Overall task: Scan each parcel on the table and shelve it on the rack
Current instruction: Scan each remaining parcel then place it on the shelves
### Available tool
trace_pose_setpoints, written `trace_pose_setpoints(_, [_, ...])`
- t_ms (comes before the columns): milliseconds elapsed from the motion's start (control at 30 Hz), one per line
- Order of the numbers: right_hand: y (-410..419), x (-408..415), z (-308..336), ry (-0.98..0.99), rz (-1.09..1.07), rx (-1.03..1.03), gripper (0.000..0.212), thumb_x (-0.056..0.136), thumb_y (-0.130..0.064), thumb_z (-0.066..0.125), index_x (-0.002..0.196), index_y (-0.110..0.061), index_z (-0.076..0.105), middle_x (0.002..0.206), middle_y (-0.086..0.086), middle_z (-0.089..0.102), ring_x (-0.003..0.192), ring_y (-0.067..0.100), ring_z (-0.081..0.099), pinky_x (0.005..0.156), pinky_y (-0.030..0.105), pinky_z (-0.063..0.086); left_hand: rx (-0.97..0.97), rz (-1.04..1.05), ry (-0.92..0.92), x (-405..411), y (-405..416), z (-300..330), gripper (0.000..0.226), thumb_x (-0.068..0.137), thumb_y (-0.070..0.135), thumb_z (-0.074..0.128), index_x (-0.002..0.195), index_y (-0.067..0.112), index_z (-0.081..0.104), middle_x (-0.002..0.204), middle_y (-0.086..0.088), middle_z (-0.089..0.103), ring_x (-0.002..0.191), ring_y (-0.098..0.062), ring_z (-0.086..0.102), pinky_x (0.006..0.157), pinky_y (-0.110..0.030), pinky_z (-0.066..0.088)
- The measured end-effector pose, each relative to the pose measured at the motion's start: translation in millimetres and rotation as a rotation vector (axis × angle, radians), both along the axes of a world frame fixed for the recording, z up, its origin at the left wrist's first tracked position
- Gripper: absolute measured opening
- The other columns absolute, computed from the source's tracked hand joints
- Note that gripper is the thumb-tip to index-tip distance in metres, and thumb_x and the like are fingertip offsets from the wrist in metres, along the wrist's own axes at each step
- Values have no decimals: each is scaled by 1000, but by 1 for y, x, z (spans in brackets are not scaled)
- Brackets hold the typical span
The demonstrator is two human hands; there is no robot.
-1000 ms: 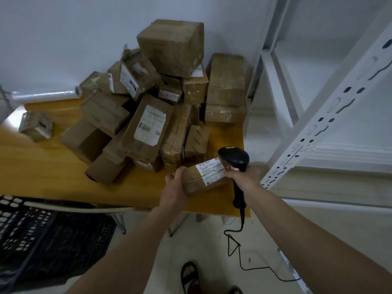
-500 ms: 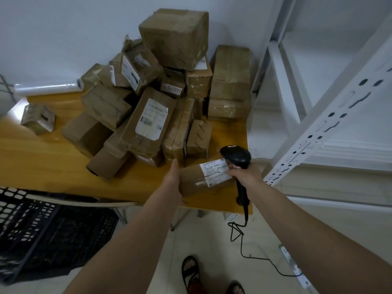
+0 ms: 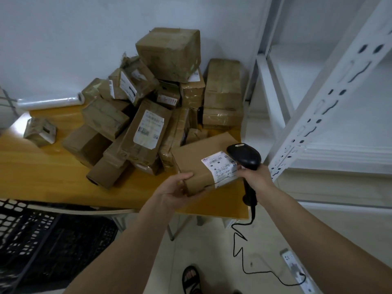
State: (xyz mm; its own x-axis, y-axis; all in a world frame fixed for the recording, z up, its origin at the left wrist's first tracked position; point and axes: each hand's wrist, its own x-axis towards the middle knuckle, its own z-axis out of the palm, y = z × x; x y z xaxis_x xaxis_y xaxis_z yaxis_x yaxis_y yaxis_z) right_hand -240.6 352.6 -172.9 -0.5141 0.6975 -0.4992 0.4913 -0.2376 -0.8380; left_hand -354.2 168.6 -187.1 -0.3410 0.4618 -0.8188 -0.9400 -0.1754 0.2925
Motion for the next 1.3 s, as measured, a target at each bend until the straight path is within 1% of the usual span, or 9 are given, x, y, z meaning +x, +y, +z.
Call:
trace_pose_setpoints(133, [0,3,17,52,9,48,18,78,-5,73,91,-14,64,77,3,59,74,17,55,60,27,39,30,-23,100,-4,3,16,65,62,-19,71,116,13,56,123,-25,45,103,-50,52,77,-59,57])
trace_pose_setpoints(300, [-7,7,44,91,112,118,15,81,-3,69,77,-15,62,64,4,58,62,17,55,56,26,42,80,-60,255,-18,7,46,64,61,-26,55,108,18,59,119,-17,50,100,-40,55,74,-54,58])
trace_pose_setpoints(433, [-16,12,70,199,283,88,9,85,-13,71,78,-10,68,54,-1,63,47,9,59,50,21,48,116,-19,398,-31,6,68,98,66,-31,44,136,37,48,140,-11,37,125,-41,42,87,-55,54])
trace_pose_setpoints(500, [-20,14,81,232,307,104,14,86,-15,72,74,-10,66,50,-1,60,43,10,56,47,21,48,121,77,409,-36,4,77,95,73,-32,37,137,39,46,138,-11,39,116,-41,46,85,-53,53])
trace_pose_setpoints(633, [-24,19,96,250,333,154,20,85,-19,74,69,-12,65,46,-2,57,41,11,52,44,21,46,130,137,471,-42,0,91,98,63,-30,40,137,34,48,126,-14,50,101,-40,52,72,-52,55])
trace_pose_setpoints(900, [-26,25,109,303,359,198,20,86,-23,72,71,-12,64,46,-5,56,40,10,52,43,19,46,109,141,542,-49,-8,100,106,52,-30,43,135,36,52,129,-13,49,108,-42,52,68,-49,58])
trace_pose_setpoints(967, [-26,26,111,306,373,199,19,86,-23,72,72,-12,64,46,-5,56,40,10,51,43,19,45,99,149,544,-49,-8,100,105,53,-30,43,134,35,53,129,-13,48,108,-42,51,70,-50,58])
trace_pose_setpoints(1167, [-27,25,114,310,410,236,23,87,-22,72,68,-12,63,45,-4,55,38,10,50,42,18,44,99,161,544,-48,-11,104,103,56,-30,41,137,33,49,128,-13,47,107,-41,50,59,-46,58])
trace_pose_setpoints(1300, [-30,21,114,312,424,287,27,87,-23,71,64,-13,62,44,-4,54,38,9,50,42,17,43,47,148,584,-52,-14,103,96,67,-31,38,139,33,45,135,-13,43,109,-40,48,62,-47,56])
